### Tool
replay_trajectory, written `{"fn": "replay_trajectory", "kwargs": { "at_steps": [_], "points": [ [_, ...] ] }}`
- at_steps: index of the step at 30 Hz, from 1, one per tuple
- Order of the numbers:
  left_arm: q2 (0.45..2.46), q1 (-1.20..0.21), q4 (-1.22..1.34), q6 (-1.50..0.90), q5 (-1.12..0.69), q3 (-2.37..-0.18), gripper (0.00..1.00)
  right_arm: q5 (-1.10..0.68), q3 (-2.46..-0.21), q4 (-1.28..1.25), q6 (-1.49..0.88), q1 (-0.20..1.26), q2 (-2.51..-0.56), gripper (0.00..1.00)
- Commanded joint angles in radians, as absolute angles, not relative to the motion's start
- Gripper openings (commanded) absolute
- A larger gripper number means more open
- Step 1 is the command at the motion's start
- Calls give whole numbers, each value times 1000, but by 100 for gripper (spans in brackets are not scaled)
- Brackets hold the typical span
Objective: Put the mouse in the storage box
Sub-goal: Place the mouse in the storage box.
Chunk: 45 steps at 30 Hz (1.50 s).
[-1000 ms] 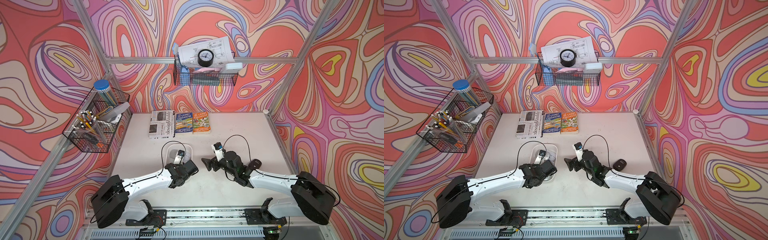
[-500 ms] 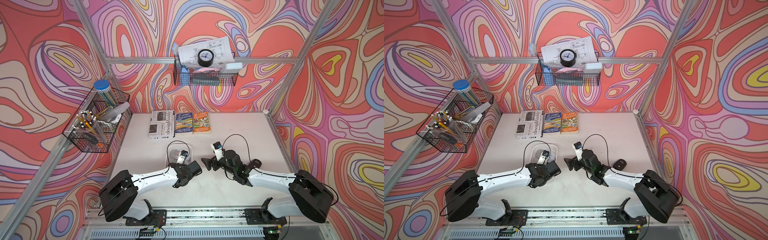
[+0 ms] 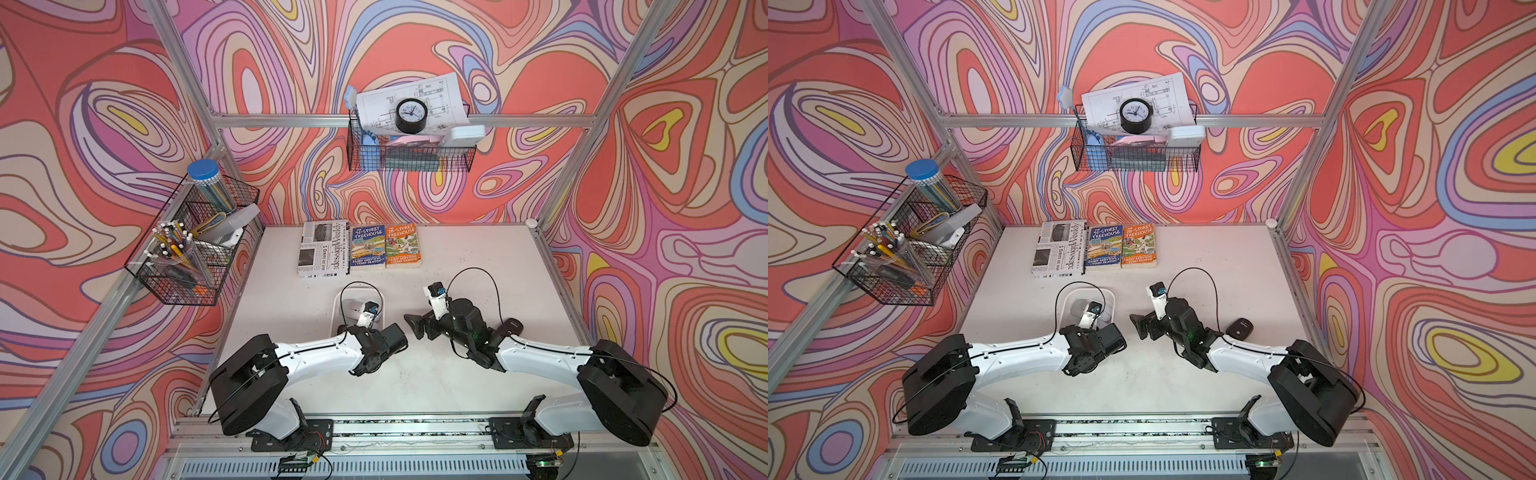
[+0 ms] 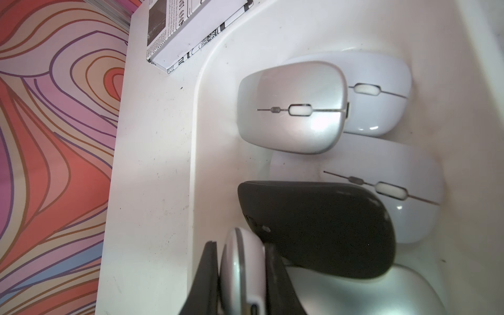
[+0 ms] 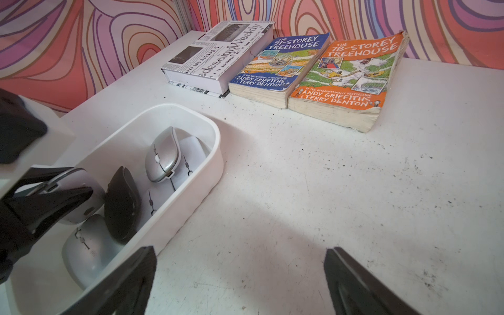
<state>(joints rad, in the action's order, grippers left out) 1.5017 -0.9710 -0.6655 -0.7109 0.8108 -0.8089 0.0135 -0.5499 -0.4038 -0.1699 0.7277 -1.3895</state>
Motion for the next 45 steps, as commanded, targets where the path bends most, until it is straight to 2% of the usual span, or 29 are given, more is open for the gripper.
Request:
{"fn": "replay_trajectory", "kwargs": {
  "at_steps": [1, 11, 15, 23, 27, 30, 35, 38, 45],
  "points": [
    [1508, -982, -672, -744, 801, -830, 0, 5, -554, -410, -176, 719, -1381, 98],
    [1512, -987, -670, -742, 798, -831, 0, -2, -559, -411, -180, 713, -1384, 98],
    [1511, -989, -669, -742, 798, -830, 6, -5, -563, -411, -180, 712, -1389, 98],
    [1518, -990, -658, -732, 791, -831, 10, -7, -565, -407, -183, 709, -1391, 98],
    [1524, -990, -661, -729, 783, -836, 23, -6, -562, -411, -183, 707, -1385, 98],
    [1513, -991, -657, -730, 771, -830, 40, -5, -565, -410, -177, 707, -1385, 98],
    [1470, -994, -630, -713, 711, -812, 58, 2, -582, -404, -170, 705, -1375, 98],
    [1439, -996, -598, -701, 676, -795, 64, 6, -584, -403, -174, 705, -1368, 98],
    [1402, -996, -598, -696, 631, -791, 70, 16, -570, -405, -178, 705, -1359, 98]
  ]
}}
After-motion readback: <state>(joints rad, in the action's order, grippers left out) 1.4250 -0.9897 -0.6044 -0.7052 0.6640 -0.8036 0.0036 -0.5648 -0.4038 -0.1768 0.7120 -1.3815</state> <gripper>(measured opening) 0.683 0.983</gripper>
